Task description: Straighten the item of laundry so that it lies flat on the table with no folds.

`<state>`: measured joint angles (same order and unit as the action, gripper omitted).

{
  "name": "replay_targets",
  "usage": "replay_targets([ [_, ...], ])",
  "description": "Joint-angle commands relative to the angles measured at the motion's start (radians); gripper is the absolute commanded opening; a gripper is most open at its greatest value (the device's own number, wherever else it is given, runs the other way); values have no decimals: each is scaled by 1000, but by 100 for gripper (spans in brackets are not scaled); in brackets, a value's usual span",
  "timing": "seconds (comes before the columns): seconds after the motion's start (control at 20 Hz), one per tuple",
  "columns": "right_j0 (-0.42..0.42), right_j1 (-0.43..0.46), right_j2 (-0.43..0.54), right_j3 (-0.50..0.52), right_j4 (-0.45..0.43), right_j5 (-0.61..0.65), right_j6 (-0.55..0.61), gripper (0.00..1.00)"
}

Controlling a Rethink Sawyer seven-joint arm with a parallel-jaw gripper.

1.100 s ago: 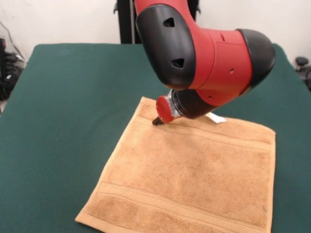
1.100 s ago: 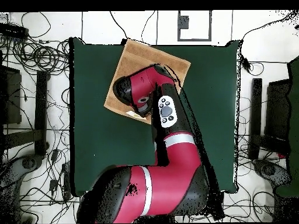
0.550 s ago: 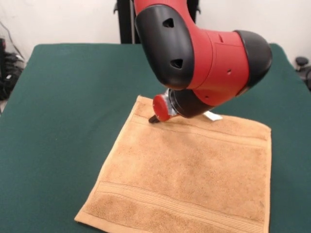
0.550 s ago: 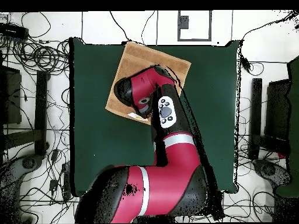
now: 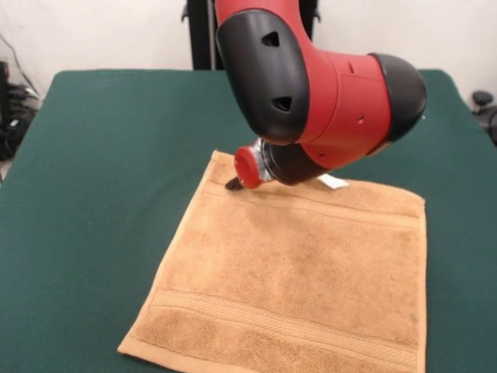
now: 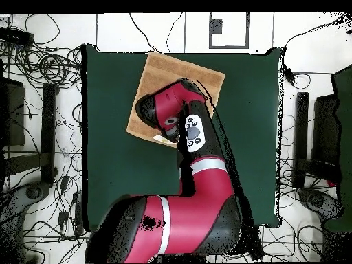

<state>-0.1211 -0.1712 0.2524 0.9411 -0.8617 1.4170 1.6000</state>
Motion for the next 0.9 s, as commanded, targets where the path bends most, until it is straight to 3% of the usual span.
replay_targets([
  [0.05,30,64,-34,50,-84,130,-358,0],
  [0.9,38,69,-46,41,-95,154,-359,0],
])
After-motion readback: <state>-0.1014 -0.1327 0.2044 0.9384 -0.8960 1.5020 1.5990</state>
